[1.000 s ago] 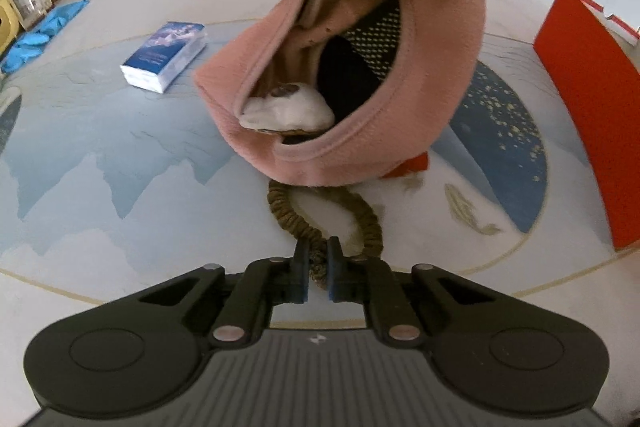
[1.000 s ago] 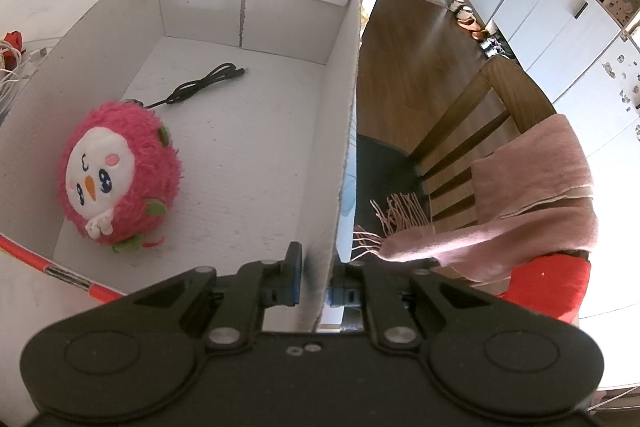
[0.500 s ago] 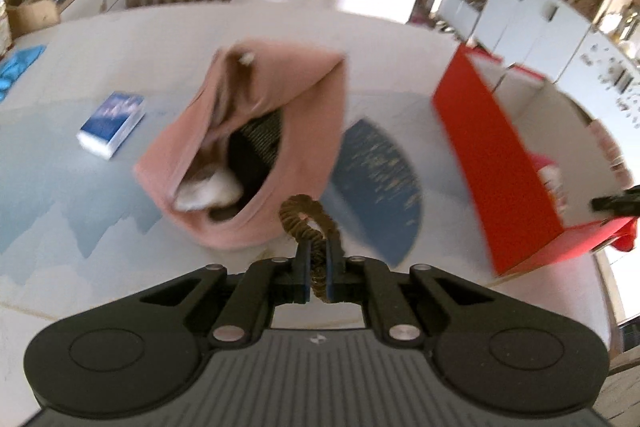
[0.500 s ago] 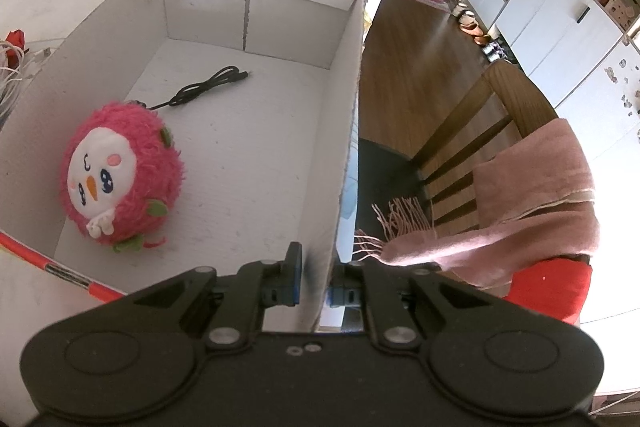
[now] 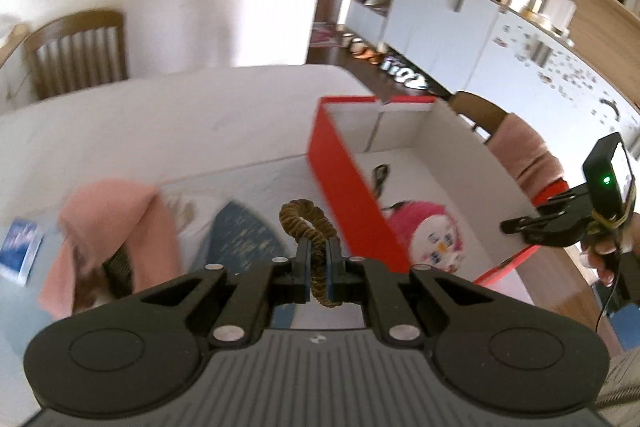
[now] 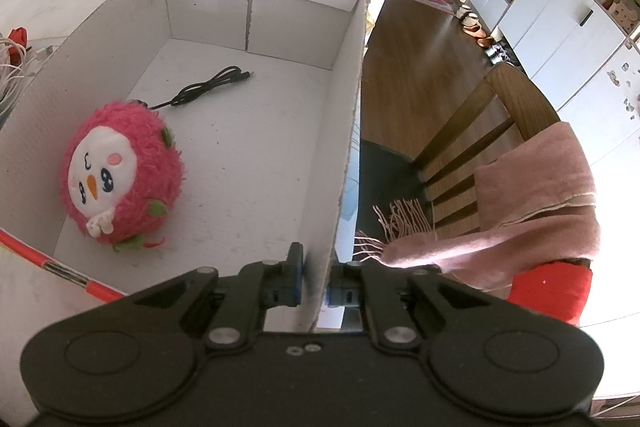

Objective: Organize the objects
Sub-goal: 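Carry the bead bracelet with the left gripper into the box and release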

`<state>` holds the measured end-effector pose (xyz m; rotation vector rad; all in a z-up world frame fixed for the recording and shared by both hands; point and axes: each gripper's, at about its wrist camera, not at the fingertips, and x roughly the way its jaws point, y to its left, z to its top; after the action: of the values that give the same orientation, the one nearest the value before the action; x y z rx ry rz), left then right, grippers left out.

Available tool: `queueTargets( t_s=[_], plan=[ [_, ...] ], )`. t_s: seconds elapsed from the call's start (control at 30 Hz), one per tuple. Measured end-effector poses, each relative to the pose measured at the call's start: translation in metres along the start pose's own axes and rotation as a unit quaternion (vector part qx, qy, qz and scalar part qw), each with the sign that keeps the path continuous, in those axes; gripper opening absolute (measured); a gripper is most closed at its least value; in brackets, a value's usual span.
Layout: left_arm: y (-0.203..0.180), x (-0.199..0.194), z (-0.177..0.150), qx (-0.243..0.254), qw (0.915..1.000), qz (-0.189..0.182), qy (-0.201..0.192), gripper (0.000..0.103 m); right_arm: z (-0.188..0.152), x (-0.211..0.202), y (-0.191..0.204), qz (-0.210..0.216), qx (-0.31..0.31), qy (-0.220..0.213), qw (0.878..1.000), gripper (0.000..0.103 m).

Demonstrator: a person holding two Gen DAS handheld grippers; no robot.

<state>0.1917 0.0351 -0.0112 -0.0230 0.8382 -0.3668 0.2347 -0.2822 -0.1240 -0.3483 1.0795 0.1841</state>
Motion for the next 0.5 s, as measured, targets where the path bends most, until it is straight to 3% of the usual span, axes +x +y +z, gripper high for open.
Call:
queueTargets(
  t_s=[0.5],
  plan=[
    [-0.08, 0.067, 0.072, 0.107, 0.9919, -0.067, 0.013, 0.005, 0.003, 0.0, -0.003, 0.007, -0.004, 0.006, 1.0, 0.007]
  ],
)
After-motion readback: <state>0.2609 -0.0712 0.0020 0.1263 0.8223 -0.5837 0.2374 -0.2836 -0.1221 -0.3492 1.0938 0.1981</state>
